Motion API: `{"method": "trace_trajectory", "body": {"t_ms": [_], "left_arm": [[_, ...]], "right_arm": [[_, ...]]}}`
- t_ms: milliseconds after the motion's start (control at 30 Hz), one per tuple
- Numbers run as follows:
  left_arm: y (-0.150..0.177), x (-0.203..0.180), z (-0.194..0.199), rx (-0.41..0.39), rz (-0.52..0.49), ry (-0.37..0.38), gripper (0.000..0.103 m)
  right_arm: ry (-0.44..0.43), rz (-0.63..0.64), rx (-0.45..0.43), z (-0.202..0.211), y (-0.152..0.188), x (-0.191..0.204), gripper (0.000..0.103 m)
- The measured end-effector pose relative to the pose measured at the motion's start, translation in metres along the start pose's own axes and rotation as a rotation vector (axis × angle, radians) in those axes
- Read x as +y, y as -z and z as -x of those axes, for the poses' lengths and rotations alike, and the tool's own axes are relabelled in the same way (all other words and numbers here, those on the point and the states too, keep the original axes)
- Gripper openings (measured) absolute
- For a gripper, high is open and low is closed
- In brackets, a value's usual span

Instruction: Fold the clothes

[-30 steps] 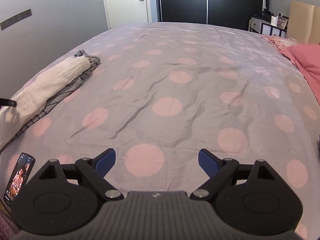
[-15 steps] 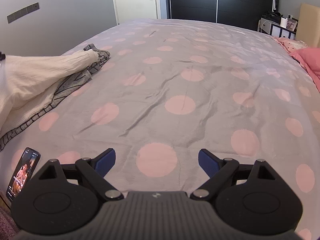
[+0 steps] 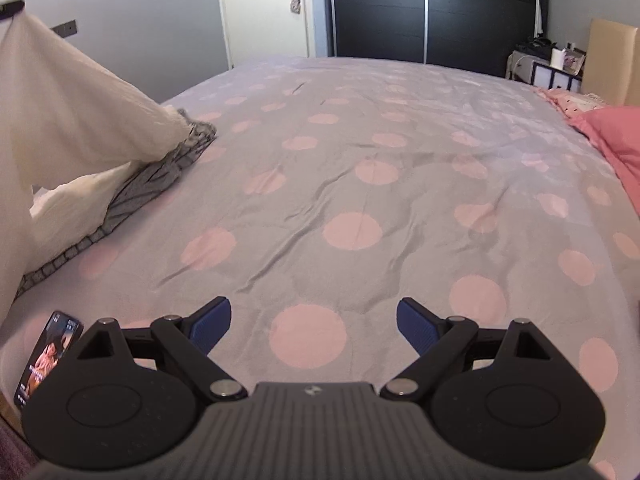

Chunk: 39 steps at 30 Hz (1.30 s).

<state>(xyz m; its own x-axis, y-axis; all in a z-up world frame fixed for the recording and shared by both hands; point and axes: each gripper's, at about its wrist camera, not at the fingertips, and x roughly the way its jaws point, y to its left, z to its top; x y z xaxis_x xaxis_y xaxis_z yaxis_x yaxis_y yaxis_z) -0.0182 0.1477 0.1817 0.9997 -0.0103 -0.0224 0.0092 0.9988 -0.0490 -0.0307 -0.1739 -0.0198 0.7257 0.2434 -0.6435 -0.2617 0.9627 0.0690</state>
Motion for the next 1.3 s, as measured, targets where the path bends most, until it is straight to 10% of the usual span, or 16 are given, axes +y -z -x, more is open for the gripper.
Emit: {"method": "trace_trajectory", "body": {"t_ms": [200, 400, 733, 933, 1300], "left_arm": [[-0.019, -0.072, 0.006, 0.000, 0.025, 0.293, 0.000], [0.029, -0.142, -0.003, 0.251, -0.028, 0.557, 0.000], [0.155, -0.179, 0.035, 0.724, -0.212, 0.722, 0.000], [0.168, -0.158, 0.034, 0.749, -0.178, 0.614, 0.029], [0.193, -0.034, -0.088, 0.867, 0.002, 0.080, 0.052]], "right_arm": [[0.083, -0.076, -0.094, 0.021, -0.009, -0.024, 0.092], [0.182, -0.160, -0.143, 0.044, -0.010, -0.061, 0.092], [0.250, -0.235, -0.104, 0.064, 0.008, -0.099, 0.092], [0.198, -0.191, -0.045, 0.059, 0.015, -0.090, 0.092], [-0.018, -0.091, 0.129, -0.002, -0.012, -0.068, 0.092]]}}
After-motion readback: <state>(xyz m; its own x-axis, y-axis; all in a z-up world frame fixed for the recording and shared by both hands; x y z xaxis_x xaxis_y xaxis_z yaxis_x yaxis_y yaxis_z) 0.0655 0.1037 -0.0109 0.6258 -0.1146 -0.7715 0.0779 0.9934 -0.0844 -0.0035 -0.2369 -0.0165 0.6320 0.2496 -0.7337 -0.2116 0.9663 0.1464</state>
